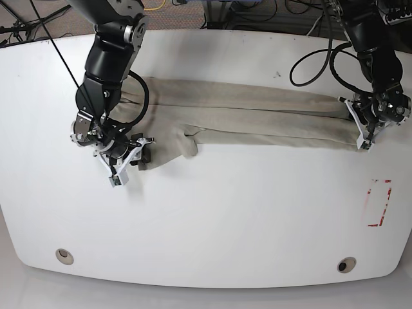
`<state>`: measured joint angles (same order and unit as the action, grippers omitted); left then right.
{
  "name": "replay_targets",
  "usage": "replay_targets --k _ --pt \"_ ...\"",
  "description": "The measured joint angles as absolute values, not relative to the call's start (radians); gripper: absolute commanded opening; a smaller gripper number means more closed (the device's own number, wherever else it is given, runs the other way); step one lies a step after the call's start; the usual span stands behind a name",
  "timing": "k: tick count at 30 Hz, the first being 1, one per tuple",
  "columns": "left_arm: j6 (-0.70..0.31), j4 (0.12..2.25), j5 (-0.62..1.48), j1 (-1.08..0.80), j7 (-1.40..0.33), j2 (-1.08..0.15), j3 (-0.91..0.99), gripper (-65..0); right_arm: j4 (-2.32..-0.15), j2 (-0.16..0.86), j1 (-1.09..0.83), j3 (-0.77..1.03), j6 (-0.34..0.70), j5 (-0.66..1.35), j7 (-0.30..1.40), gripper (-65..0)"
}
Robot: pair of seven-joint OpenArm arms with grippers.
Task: Fold the T-shirt properly
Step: 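Release the right gripper and pinch the shirt end near the sleeve, then drag the pinched shirt end with the right gripper to straighten the strip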
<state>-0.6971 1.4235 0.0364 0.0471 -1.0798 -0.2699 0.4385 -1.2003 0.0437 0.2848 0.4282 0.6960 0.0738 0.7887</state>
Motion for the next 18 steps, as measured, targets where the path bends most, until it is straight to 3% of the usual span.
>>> replay_targets --k 2,11,18 --pt "-0.698 1.424 0.037 0.047 -1.080 -0.270 0.438 -46.8 -1.200 0.044 0.285 0.428 0.696 0.074 0.789 -65.0" --pt "-0.698 1.423 0.037 0.047 -1.080 -0.270 0.438 -46.8 -1.228 0.044 0.281 0.428 0.697 0.075 0.794 -65.0" --pt "-0.697 1.422 0.037 0.047 -1.080 -0.270 0.438 -46.8 -1.487 0.025 0.215 0.433 0.692 0.113 0.875 -65.0"
